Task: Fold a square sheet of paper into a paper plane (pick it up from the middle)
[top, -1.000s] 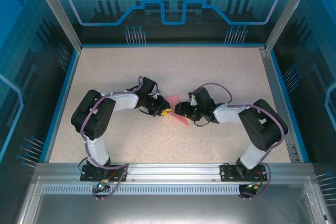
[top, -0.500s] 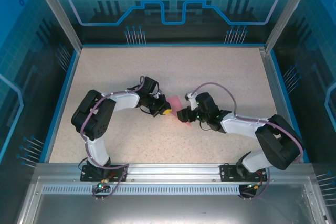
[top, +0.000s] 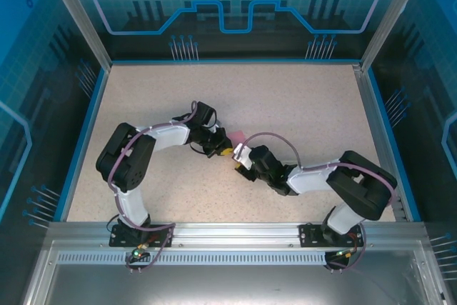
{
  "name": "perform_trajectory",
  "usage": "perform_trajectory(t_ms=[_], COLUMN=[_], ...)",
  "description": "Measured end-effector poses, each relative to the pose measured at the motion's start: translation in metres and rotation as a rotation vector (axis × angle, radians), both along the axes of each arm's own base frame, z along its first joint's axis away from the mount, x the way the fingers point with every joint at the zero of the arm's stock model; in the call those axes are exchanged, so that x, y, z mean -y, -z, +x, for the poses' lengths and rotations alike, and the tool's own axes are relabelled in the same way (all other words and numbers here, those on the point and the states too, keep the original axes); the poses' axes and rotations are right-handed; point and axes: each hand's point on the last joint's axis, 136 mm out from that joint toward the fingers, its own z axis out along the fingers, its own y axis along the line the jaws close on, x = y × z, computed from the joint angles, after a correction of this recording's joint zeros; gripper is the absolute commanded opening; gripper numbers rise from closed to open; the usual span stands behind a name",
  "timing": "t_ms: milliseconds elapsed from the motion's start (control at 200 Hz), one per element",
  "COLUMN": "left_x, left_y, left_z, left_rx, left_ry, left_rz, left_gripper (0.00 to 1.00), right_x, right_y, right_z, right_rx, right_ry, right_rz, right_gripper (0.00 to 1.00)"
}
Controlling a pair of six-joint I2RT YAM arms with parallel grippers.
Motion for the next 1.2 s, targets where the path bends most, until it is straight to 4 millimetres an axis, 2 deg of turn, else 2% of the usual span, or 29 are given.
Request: perform_trajectory(t_ms=[300, 415, 650, 825, 950, 1070, 1201], left_x=[-0.001, -0.002, -0.003, -0.002, -0.002, -0.005, -0.01], left_y=[-0.002, 0.0, 0.0, -0.002, -0.002, -0.002, -0.014], left_z=[-0.001, -0.002, -0.002, 0.0, -0.002, -0.002, 0.003], left_rx=[0.002, -0.005, 0.005, 0.01, 0.003, -0.001, 0.026], left_ry=[0.017, 0.016, 0.025, 0.027, 0.028, 0.024, 0.006], left_rz=[0.013, 0.022, 0.024, 0.023, 0.026, 0.033, 0.024], left_gripper=[0.06, 0.06, 0.06, 0.07, 0.13, 0.27, 0.43], right_x=[-0.006, -0.009, -0.012, -0.015, -0.017, -0.021, -0.024], right_y=[0.016, 0.014, 0.006, 0.007, 0.007, 0.008, 0.009], right_z=[0.01, 0.012, 0.016, 0.016, 0.015, 0.012, 0.007], right_rx=[0.1, 0.132, 0.162, 0.159, 0.144, 0.111, 0.047], right_ry=[-0.037, -0.05, -0.041, -0.044, -0.045, -0.044, -0.036], right_rz=[-0.079, -0.084, -0.063, -0.051, -0.031, 0.012, 0.083], right_gripper=[0.34, 0.3, 0.29, 0.15, 0.11, 0.09, 0.08])
